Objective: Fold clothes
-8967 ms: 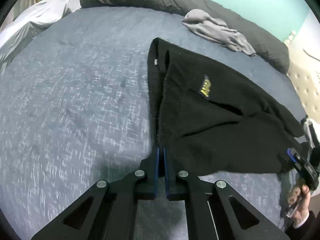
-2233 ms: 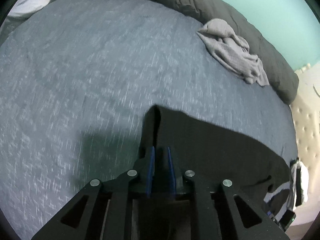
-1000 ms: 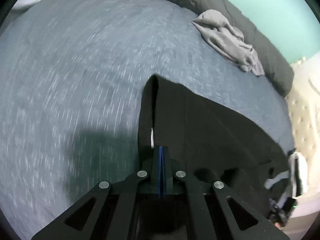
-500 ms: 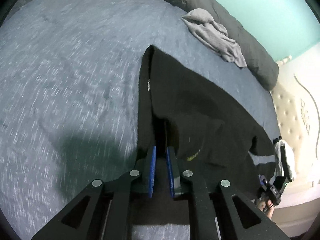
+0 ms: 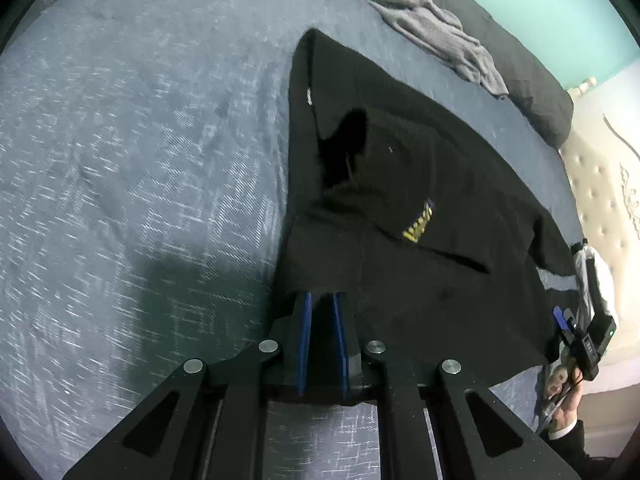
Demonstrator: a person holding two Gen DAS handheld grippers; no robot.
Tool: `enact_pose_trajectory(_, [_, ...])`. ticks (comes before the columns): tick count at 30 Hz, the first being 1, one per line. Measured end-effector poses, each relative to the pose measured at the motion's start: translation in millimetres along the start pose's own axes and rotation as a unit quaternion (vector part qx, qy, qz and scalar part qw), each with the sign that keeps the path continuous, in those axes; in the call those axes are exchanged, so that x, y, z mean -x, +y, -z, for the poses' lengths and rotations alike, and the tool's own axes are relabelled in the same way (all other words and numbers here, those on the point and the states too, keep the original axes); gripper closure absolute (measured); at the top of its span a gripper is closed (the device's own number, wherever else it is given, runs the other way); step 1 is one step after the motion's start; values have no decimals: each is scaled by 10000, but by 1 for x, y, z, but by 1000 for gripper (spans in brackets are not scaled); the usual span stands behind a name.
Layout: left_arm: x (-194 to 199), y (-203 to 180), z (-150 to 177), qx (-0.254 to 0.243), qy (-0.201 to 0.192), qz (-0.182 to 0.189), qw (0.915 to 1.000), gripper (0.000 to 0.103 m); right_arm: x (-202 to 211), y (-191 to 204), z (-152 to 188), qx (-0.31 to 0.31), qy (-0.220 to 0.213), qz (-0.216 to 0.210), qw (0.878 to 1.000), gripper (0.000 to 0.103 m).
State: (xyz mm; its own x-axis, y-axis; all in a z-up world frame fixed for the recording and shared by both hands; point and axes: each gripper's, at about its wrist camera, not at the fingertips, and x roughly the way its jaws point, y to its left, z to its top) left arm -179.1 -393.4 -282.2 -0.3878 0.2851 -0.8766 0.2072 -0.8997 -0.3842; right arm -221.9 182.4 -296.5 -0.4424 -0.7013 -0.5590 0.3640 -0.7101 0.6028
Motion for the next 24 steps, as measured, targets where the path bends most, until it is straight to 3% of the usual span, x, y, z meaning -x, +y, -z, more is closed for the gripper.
enact_pose_trajectory(6, [-3, -11, 4, -249, 5, -151, 9996, 93, -11, 4, 5, 102, 195, -99, 9997, 55])
enact_pose_trajectory(8, [-2, -12, 5, -278, 12, -188, 9994, 101, -13, 5, 6, 120, 247, -124, 9995, 55])
enact_pose_trajectory(14, [5, -15, 4, -357, -104, -285, 9989, 102, -15, -2, 6, -41, 256, -140, 9996, 55])
enact_pose_trajectory(18, [17, -20, -14, -288, -383, -194, 9987, 102, -14, -1, 6, -36, 242, -160, 9996, 55])
enact_pose_trajectory(24, [18, -28, -52, -51, -664, 0, 9978, 91, -15, 0, 5, 6, 258, -178, 9995, 55])
